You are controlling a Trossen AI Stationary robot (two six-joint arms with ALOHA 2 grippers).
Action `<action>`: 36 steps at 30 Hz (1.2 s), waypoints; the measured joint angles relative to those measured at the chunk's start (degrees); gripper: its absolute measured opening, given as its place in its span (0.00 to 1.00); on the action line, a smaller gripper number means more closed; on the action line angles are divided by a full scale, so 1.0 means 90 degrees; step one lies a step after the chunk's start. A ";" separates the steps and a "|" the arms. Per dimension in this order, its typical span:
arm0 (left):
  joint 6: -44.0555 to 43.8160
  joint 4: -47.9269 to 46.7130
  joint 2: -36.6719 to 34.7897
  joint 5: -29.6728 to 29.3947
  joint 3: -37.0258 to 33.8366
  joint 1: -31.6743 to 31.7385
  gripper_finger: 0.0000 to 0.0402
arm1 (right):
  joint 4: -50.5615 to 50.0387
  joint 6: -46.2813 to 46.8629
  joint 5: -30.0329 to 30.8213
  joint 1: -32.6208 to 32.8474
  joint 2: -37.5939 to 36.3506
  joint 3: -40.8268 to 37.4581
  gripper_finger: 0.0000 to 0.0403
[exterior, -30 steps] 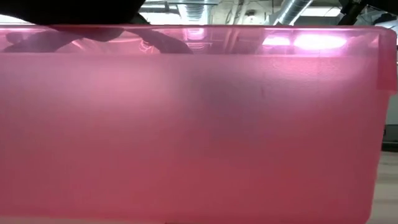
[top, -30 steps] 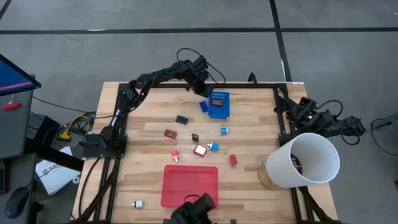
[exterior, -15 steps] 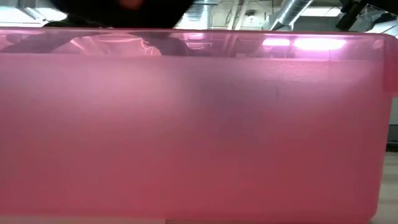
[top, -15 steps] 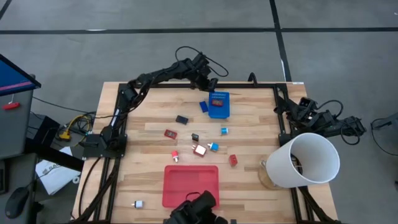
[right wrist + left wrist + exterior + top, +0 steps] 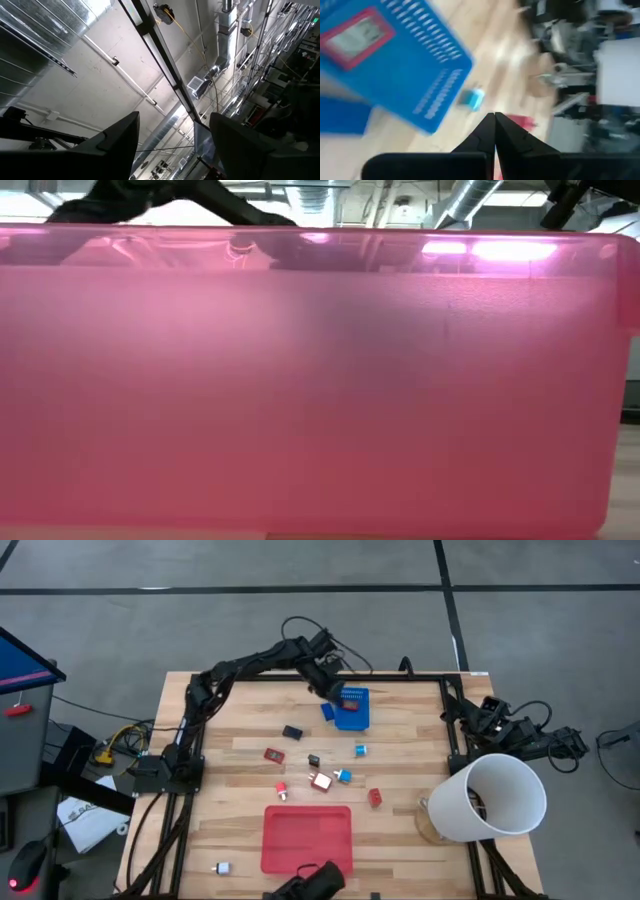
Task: Pick & Place Office items
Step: Put the blue digital clock into the blue bin
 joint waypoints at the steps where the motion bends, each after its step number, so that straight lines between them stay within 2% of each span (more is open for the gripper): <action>1: -0.0107 0.0155 -0.0152 -0.0151 -0.0307 0.0017 0.00 | -0.0002 -0.0037 0.0017 0.0000 0.0000 0.0000 0.58; 3: -0.0742 0.1056 -0.0482 -0.0314 -0.1140 0.0086 0.00 | 0.0000 -0.0100 0.0020 0.0000 0.0000 0.0000 0.58; 4: -0.1199 0.1835 -0.0660 -0.0301 -0.1647 0.0133 0.00 | -0.0002 -0.0123 0.0022 0.0000 0.0000 0.0000 0.58; 9: -0.4160 0.6604 -0.1263 -0.0070 -0.4286 0.0273 0.00 | 0.0002 -0.0169 0.0021 0.0000 0.0000 0.0000 0.58; 11: -0.5107 0.8140 -0.1295 -0.0123 -0.4948 0.0328 0.00 | -0.0006 -0.0172 0.0026 -0.0005 0.0000 0.0000 0.58; 13: -0.5742 0.8900 -0.1232 -0.0195 -0.5198 0.0336 0.00 | -0.0020 -0.0172 0.0064 -0.0006 0.0000 0.0000 0.58; 16: -0.5914 0.8668 -0.1172 -0.0318 -0.5215 0.0305 0.00 | -0.0029 -0.0155 0.0206 -0.0007 0.0000 0.0000 0.58; 18: -0.5783 0.8120 -0.1228 -0.0590 -0.5054 0.0296 0.00 | -0.0029 -0.0075 0.0209 -0.0007 0.0000 0.0000 0.58; 23: -0.4416 0.5402 -0.1438 -0.1299 -0.4327 0.0353 0.00 | -0.0022 -0.0053 0.0231 -0.0007 0.0000 0.0000 0.58; 25: -0.3993 0.4707 -0.1431 -0.1488 -0.4064 0.0353 0.00 | -0.0023 -0.0057 0.0231 -0.0007 0.0000 0.0000 0.58; 32: -0.3594 0.4136 -0.1285 -0.1927 -0.3920 0.0295 0.00 | -0.0029 -0.0099 0.0231 -0.0007 0.0000 0.0000 0.58; 36: -0.2464 0.3281 -0.1138 -0.2221 -0.3638 0.0050 0.00 | -0.0034 -0.0098 0.0229 -0.0005 0.0001 0.0000 0.58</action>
